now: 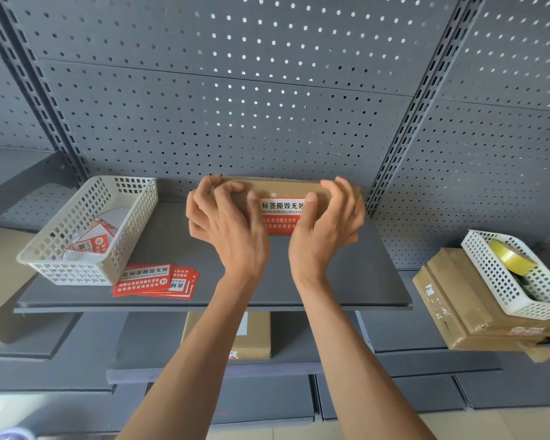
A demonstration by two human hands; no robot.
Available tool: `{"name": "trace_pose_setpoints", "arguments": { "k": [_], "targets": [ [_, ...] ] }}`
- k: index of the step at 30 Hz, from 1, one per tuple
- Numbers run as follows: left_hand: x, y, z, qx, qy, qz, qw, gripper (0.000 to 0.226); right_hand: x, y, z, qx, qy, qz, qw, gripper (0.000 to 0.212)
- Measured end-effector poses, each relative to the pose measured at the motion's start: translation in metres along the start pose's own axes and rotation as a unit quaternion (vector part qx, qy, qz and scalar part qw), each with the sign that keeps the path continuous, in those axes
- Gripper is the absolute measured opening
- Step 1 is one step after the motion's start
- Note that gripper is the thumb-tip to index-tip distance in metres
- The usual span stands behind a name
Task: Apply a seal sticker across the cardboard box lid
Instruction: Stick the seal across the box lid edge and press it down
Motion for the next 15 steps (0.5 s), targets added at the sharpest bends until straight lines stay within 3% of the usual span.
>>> {"name": "trace_pose_setpoints", "arguments": {
  "k": [7,15],
  "targets": [
    [-0.004,-0.0047,-0.0034,0.048,0.029,-0.038,0.998,0.05,-0.0038,-0.0059,-0.0016,-0.056,-0.016,-0.05,0.997,0.059],
    [-0.0044,-0.0047,-0.0083,0.055,0.021,-0.04,0.997,0.039,-0.0032,-0.0059,0.006,-0.067,-0.014,-0.06,0.996,0.055]
  ]
}}
Point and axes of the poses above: each hand's wrist, its own y-axis towards the middle knuckle, its own x-axis out of the palm, z = x × y, the point moved 4 cm from there along y, towards the middle knuckle, and after that the axes turned 14 degrees about z, right-handed, at the moved point
